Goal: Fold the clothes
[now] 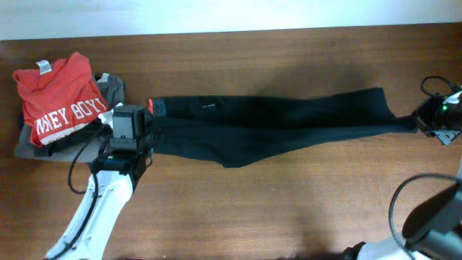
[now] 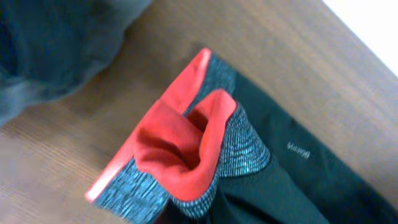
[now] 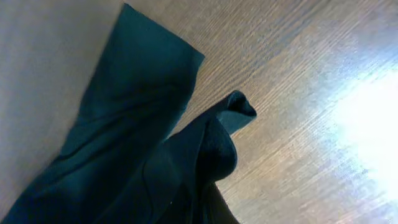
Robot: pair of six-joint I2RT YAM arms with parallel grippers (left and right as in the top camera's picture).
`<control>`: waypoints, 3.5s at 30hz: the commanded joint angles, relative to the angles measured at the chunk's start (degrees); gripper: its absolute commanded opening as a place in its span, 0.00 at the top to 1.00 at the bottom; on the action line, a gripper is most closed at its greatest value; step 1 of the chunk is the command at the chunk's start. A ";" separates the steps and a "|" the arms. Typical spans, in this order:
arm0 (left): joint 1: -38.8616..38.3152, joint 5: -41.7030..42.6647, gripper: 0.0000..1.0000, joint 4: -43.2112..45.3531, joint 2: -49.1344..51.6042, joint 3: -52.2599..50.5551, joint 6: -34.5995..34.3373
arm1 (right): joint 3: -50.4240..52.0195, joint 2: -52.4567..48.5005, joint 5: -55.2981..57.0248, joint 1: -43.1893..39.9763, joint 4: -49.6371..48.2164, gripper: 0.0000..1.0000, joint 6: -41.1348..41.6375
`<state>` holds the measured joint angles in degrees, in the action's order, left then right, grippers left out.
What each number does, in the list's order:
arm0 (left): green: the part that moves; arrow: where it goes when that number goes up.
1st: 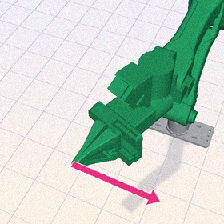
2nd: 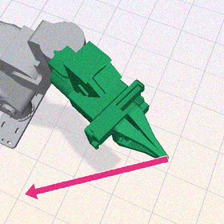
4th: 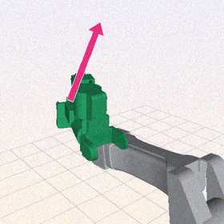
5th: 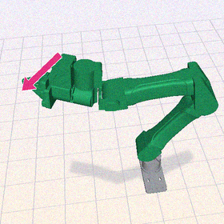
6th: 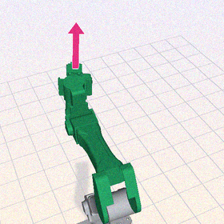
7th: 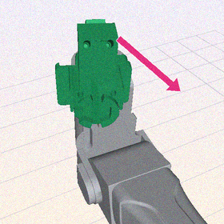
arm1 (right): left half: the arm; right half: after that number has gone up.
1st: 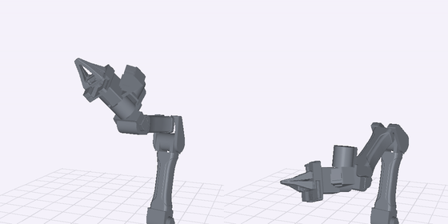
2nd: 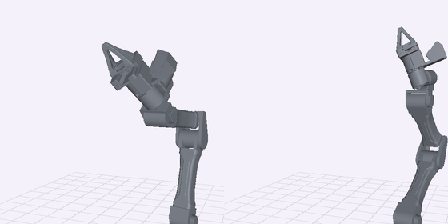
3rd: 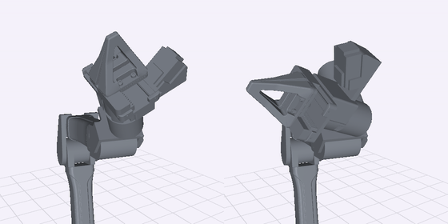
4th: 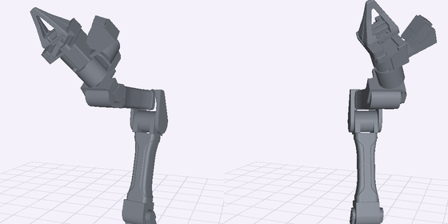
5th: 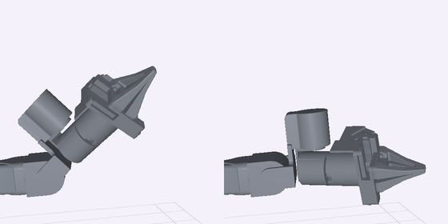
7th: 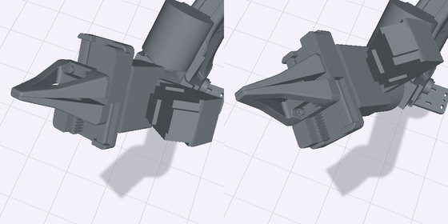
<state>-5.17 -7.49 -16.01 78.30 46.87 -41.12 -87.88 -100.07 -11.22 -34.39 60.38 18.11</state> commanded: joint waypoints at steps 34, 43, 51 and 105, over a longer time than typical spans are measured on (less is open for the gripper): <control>0.96 -2.05 0.22 31.26 19.54 0.83 -0.20 | -19.43 -23.71 2.45 9.29 -13.05 0.61 0.37; 3.26 0.66 0.01 32.24 20.15 0.83 -0.20 | -19.43 -24.72 4.13 11.15 -17.51 0.48 0.24; 3.34 11.39 0.01 28.37 20.15 0.83 -0.17 | -19.34 -24.90 8.35 6.56 -8.79 0.45 0.17; 2.71 9.68 0.25 3.48 22.99 0.81 0.48 | -1.81 -27.06 0.50 4.61 -15.74 0.93 -5.64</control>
<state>-2.28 1.58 -10.50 99.07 49.56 -40.49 -91.79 -125.82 -9.58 -30.00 44.47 12.88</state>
